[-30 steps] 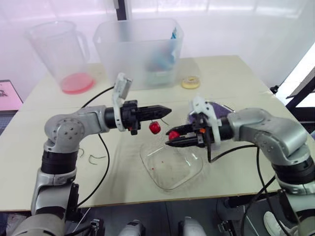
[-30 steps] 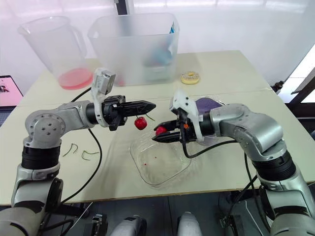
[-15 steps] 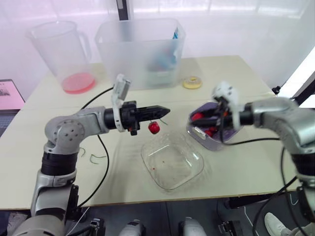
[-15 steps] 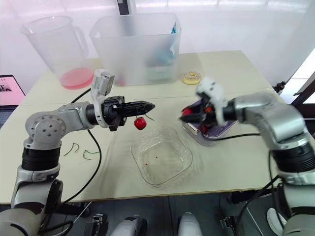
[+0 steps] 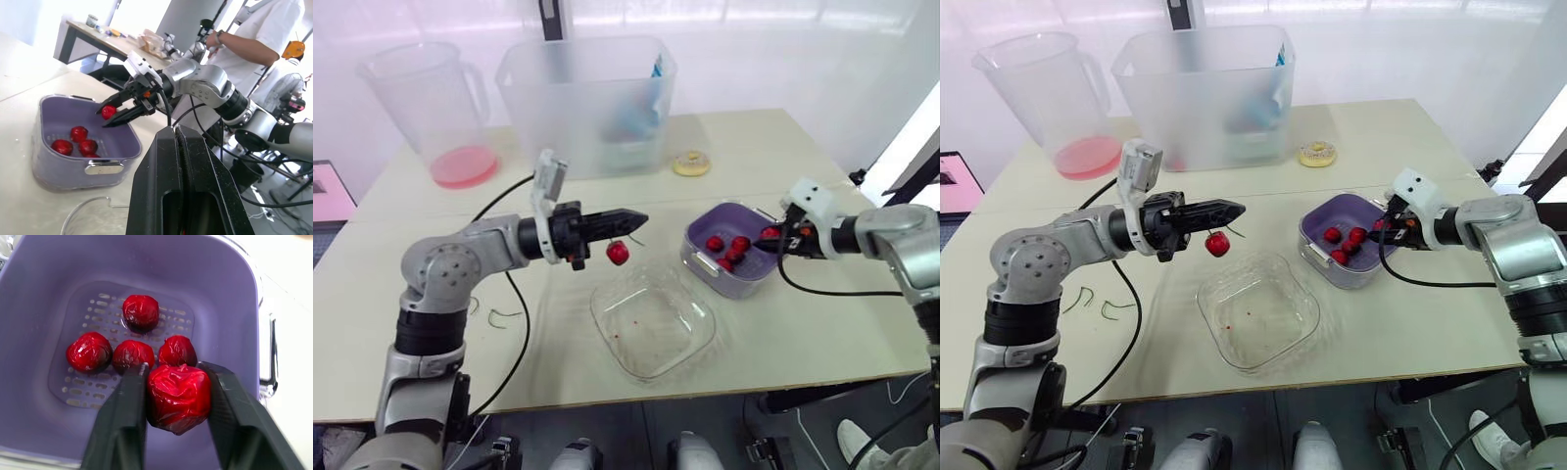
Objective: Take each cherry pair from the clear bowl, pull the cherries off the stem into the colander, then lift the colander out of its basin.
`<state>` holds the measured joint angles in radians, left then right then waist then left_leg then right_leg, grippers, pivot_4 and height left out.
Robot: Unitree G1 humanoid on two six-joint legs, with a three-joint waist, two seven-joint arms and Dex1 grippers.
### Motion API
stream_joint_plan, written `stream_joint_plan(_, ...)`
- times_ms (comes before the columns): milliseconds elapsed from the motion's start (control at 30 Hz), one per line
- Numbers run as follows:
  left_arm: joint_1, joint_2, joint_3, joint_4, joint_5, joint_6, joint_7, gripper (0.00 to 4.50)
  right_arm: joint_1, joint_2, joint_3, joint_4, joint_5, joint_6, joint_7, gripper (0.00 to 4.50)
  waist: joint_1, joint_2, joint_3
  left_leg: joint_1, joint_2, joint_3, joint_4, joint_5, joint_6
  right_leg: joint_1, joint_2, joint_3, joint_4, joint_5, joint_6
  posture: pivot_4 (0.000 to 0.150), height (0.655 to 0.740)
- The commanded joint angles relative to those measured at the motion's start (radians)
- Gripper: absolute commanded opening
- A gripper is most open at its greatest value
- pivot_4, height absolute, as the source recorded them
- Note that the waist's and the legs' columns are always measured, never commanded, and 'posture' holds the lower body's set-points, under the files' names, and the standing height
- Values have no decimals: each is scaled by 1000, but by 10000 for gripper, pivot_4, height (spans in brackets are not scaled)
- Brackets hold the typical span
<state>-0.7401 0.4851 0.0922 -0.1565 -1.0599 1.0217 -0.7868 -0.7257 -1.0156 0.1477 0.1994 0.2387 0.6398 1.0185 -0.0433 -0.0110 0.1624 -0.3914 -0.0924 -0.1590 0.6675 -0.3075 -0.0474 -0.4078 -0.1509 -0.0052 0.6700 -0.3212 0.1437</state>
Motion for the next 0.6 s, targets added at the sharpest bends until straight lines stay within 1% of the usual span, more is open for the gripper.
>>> stream_joint_plan(33,-3,-4,23,-21,-3,-20,4,0,-40,-10,-48,-36,-4,5,12,32784,1,0,0,0,0,0,0,0,0,0,0,0,0,0,0,1500,7400)
stream_joint_plan(100,-10,-10,27,-16,-6,-22,10,0,-50,-17,-62,-55,8,22,23,42557,3,0,0,0,0,0,0,0,0,0,0,0,0,0,0,1500,7400)
stream_joint_plan(133,-15,-14,30,-14,-9,-23,15,0,-59,-20,-72,-72,17,35,26,44831,3,0,0,0,0,-1,0,0,0,0,0,0,0,0,0,1500,7400)
stream_joint_plan(200,-28,-25,41,-9,-20,-19,26,0,-76,-22,-97,-113,45,68,38,44831,2,0,0,0,0,-1,0,0,0,0,0,0,0,0,0,1500,7400)
stream_joint_plan(233,-36,-31,46,-5,-29,-16,34,0,-84,-14,-121,-149,85,96,52,44831,2,0,0,0,0,-1,0,0,0,0,0,0,0,0,0,1500,7400)
stream_joint_plan(367,-54,-52,60,-8,-73,-1,41,0,-79,68,-234,-356,341,279,89,44831,1,0,0,0,0,-1,0,0,0,0,0,0,-1,0,0,1500,7400)
stream_joint_plan(433,-62,-60,56,-10,-81,9,47,0,-47,124,-248,-480,467,367,84,44831,1,0,0,0,1,-1,0,0,0,0,1,0,-1,0,0,1500,7400)
stream_joint_plan(467,-65,-61,54,-8,-82,11,49,0,-37,139,-250,-513,499,391,76,44831,2,0,0,0,1,-1,0,0,0,1,1,0,-1,0,0,1500,7400)
stream_joint_plan(500,-68,-62,52,-6,-83,14,50,0,-33,160,-253,-537,529,412,60,44831,2,0,0,0,1,-2,0,0,0,1,0,0,-1,0,0,1500,7400)
stream_joint_plan(600,-87,-65,45,13,-91,26,38,0,-75,292,-233,-528,573,456,-51,44831,3,0,0,0,0,-3,2,0,0,2,0,0,-1,0,0,1500,7400)
